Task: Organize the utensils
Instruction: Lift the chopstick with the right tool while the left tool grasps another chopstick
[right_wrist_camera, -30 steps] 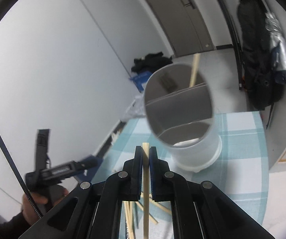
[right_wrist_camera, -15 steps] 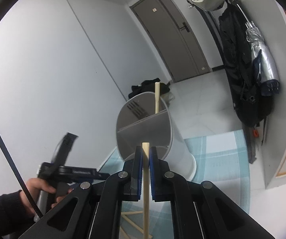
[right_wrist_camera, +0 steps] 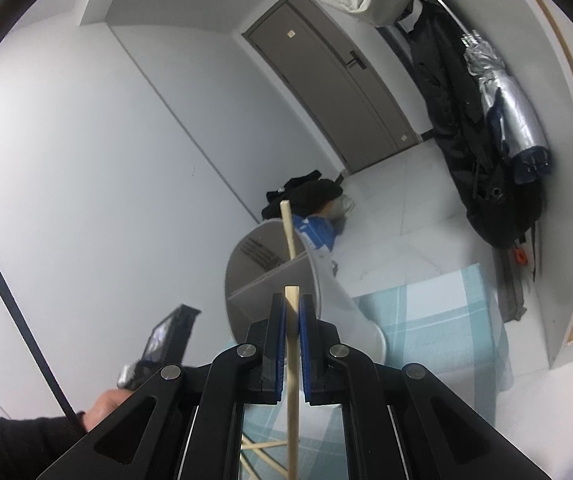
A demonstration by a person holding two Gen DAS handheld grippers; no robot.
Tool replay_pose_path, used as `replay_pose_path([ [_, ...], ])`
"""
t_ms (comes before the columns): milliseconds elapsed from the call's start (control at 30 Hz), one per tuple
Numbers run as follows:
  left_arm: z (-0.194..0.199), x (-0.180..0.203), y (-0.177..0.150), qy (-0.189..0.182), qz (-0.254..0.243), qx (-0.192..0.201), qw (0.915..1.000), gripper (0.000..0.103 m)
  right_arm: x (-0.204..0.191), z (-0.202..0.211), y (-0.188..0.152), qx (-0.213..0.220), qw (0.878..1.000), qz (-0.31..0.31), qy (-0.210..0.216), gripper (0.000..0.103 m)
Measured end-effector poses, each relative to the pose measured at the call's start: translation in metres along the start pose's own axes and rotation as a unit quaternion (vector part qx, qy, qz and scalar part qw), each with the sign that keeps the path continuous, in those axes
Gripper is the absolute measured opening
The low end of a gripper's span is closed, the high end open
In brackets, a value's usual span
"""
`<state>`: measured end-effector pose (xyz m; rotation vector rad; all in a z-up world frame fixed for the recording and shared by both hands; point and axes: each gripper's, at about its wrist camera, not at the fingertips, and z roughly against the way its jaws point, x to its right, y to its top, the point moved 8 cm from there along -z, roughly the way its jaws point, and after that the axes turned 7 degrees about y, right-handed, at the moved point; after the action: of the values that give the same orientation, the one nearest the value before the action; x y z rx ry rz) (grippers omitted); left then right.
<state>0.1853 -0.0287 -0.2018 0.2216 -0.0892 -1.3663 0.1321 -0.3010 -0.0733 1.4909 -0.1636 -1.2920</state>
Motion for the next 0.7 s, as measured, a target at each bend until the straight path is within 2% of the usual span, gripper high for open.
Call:
replay_pose_path([
  [167,0.0,-0.005,0.003,0.004,0.02,0.012,0.9997,0.004,0.007,0.004,0.005,0.01,1.0,-0.014,-0.001,0.006],
  [333,0.001,-0.006,0.007,-0.009,0.042,0.016,0.9989,0.003,0.011,0.008,0.007,0.013,1.0,-0.02,0.0,0.006],
  [400,0.01,-0.002,0.012,-0.017,0.038,0.041,0.9983,0.003,0.012,0.007,0.006,0.012,1.0,-0.021,-0.003,0.006],
  [500,0.037,0.0,0.017,-0.043,0.031,0.1,0.9936,0.003,0.013,0.002,0.001,0.001,1.0,-0.022,-0.009,0.006],
  [567,0.062,0.002,0.016,-0.074,0.03,0.141,0.9868,0.003,0.011,0.0,0.0,-0.002,1.0,-0.016,-0.013,0.006],
  [700,0.096,0.006,0.003,-0.107,0.015,0.198,0.9743,0.003,0.003,-0.001,-0.001,0.003,1.0,0.002,-0.016,0.006],
])
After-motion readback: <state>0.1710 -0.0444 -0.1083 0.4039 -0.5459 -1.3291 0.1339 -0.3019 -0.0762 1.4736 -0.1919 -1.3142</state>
